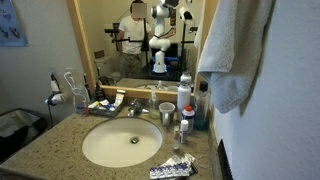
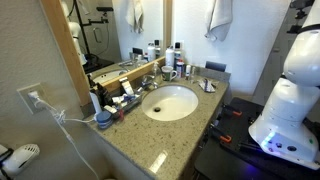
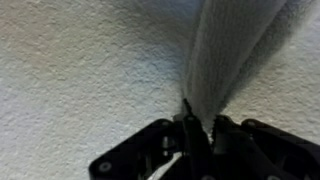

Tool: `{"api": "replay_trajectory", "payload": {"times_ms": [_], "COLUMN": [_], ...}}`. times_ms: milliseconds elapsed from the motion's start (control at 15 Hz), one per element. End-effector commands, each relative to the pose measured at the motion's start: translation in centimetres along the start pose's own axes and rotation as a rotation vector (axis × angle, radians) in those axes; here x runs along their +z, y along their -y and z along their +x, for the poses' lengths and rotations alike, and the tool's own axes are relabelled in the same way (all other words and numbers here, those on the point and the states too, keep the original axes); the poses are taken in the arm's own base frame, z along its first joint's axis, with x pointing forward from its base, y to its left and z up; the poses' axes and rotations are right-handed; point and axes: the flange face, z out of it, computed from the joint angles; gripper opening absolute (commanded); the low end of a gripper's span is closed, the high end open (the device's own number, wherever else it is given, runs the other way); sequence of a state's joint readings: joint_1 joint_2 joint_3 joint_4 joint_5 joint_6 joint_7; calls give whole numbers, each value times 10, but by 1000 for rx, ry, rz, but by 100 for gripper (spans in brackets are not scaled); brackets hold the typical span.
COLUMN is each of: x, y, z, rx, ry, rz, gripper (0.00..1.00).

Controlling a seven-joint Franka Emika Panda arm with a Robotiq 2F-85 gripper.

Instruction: Use the towel to wipe the left side of the counter then hang it on the wall

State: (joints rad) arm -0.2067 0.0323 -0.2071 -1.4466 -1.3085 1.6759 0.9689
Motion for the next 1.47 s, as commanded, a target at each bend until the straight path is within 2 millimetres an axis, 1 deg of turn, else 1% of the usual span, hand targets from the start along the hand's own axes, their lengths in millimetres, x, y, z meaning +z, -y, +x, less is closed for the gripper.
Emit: {"api": "replay_trajectory", "payload": {"times_ms": [0, 400, 933, 1067, 1133, 1400], "x": [4, 5, 7, 7, 6, 2], "y": [-2, -1, 1, 0, -1, -4], "z": [-6, -10, -22, -24, -25, -27], "rx": [-7, -15, -32, -35, -37, -40], "ry": [13, 15, 26, 27, 27, 23], "rz": [5, 2, 3, 8, 8, 13], "gripper": [3, 2, 3, 36, 42, 72]}}
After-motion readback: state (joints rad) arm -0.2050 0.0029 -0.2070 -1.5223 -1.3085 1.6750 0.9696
